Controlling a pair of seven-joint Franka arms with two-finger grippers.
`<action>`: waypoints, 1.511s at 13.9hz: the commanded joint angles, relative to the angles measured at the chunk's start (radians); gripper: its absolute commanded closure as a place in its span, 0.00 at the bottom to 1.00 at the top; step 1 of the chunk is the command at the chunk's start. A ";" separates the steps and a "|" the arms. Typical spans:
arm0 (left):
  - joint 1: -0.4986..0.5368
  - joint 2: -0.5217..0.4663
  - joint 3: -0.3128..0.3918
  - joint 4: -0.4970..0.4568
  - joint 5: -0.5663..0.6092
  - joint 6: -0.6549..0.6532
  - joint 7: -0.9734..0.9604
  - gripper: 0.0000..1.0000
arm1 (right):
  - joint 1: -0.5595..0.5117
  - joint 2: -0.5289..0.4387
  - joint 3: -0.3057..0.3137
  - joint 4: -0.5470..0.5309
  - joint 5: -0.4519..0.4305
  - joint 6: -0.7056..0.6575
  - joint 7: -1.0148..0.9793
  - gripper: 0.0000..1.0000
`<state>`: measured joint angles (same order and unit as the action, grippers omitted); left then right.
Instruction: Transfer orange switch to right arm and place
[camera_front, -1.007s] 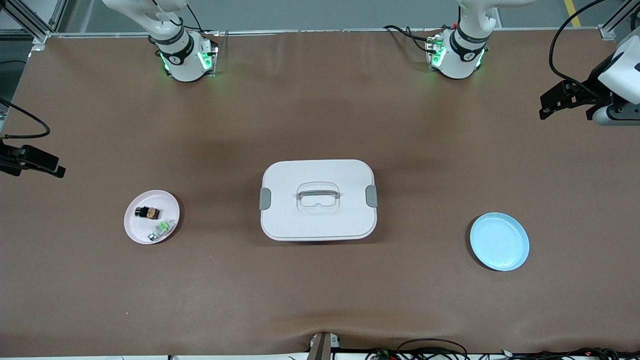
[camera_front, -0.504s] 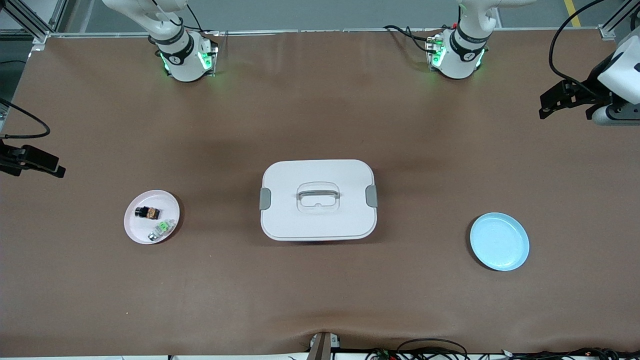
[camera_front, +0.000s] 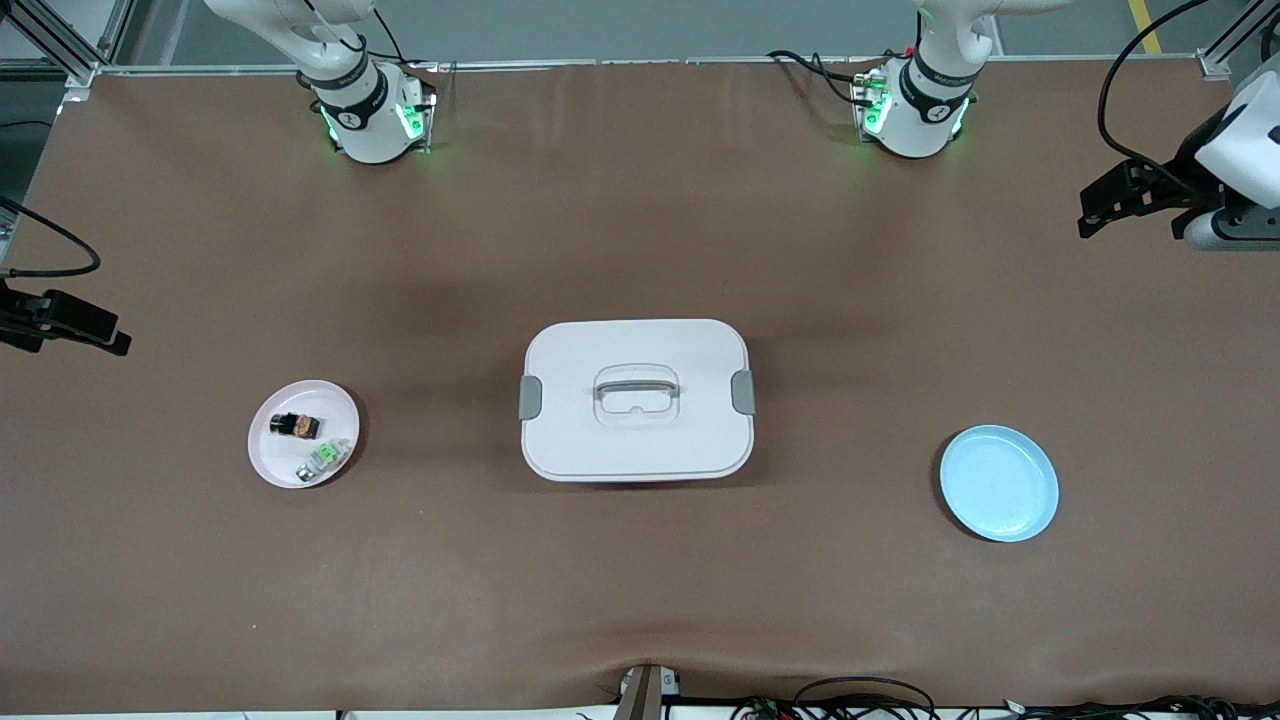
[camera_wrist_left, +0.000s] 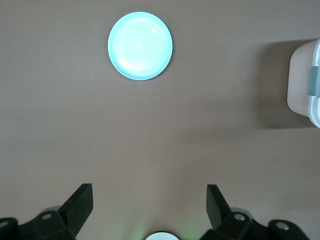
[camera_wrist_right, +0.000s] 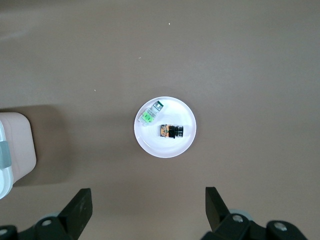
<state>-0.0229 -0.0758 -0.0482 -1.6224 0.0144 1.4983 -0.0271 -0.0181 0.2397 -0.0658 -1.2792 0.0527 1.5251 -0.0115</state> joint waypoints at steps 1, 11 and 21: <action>-0.002 -0.027 0.008 -0.017 -0.011 -0.007 0.023 0.00 | 0.009 -0.025 -0.005 -0.023 0.010 0.001 0.013 0.00; -0.002 -0.019 0.008 -0.016 -0.011 0.005 0.023 0.00 | 0.007 -0.025 -0.005 -0.023 0.010 0.001 0.013 0.00; -0.003 -0.016 0.008 -0.017 -0.011 0.013 0.023 0.00 | 0.009 -0.025 -0.005 -0.023 0.010 0.003 0.013 0.00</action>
<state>-0.0229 -0.0758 -0.0482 -1.6256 0.0145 1.5014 -0.0271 -0.0180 0.2397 -0.0658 -1.2792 0.0529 1.5251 -0.0114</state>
